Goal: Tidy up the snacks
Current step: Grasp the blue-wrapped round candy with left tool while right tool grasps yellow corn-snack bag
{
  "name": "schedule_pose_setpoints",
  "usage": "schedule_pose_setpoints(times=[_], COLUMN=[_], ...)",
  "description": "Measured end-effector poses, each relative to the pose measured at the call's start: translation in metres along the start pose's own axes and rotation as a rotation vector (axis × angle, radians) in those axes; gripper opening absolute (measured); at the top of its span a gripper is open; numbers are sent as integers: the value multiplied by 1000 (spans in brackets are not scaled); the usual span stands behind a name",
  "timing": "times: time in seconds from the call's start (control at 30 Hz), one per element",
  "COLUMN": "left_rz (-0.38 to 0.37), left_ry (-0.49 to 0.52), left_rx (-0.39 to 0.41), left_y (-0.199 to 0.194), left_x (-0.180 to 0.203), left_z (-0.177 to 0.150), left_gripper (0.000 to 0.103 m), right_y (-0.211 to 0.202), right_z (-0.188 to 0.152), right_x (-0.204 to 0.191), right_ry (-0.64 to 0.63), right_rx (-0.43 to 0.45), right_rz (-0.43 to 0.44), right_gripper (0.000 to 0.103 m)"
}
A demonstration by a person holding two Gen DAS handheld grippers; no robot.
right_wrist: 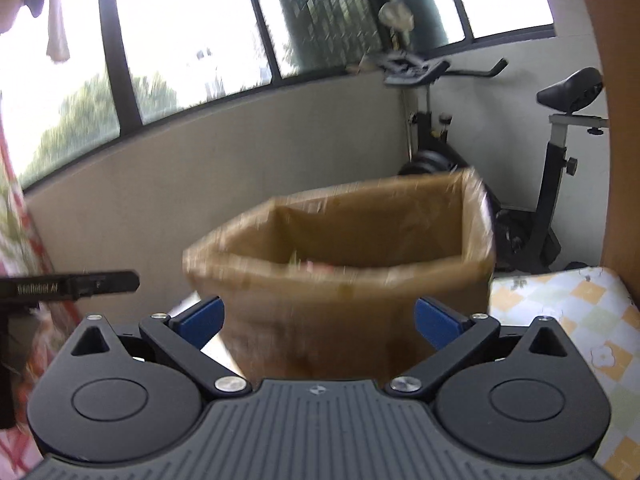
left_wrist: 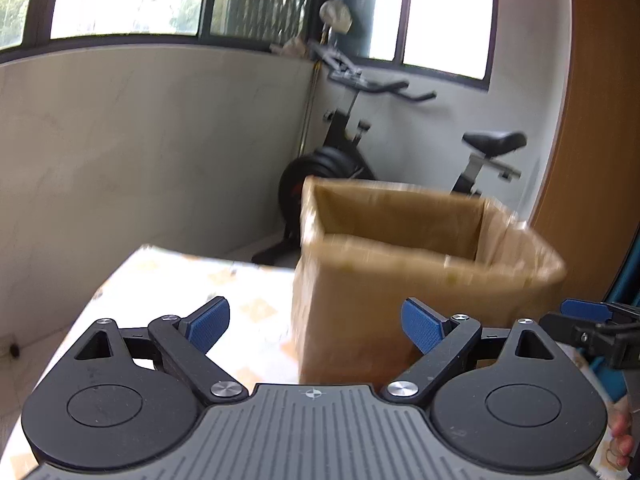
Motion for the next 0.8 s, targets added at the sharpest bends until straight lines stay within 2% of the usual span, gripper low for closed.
schedule_pose_setpoints(times=[0.07, 0.13, 0.23, 0.37, 0.53, 0.63, 0.73, 0.8], left_rz=[20, 38, 75, 85, 72, 58, 57, 55], left_ry=[-19, -36, -37, -37, -70, -98, -93, -95], left_rx=[-14, -15, -43, -84, -131, -146, -161, -170], left_y=[0, -3, -5, -8, -5, -6, -5, -2], left_x=[-5, -11, -16, -22, -31, -34, -32, -31], left_z=[-16, -31, -53, -78, -96, -105, -112, -116], left_gripper=[94, 94, 94, 94, 92, 92, 91, 91], right_y=[1, 0, 3, 10, 21, 31, 44, 48], right_z=[-19, -36, -68, -104, -130, -144, -158, -164], right_x=[-8, -11, -19, -28, -35, -43, -46, -45], right_ry=[-22, -35, -33, -77, -61, -87, -67, -59], right_rx=[-18, -20, -80, -186, -287, -345, -422, -434], right_rz=[-5, -47, -36, -22, 25, 43, 46, 43], right_gripper=[103, 103, 100, 99, 96, 86, 85, 86])
Point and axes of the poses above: each gripper's, at about its wrist camera, not at the fingertips, and y roughly the way its jaws point, x to its right, z to its top, the point moved 10 cm from there along y, roughly the way its jaws point, and after that the axes turned 6 degrees about -z, right-handed, at the moved point
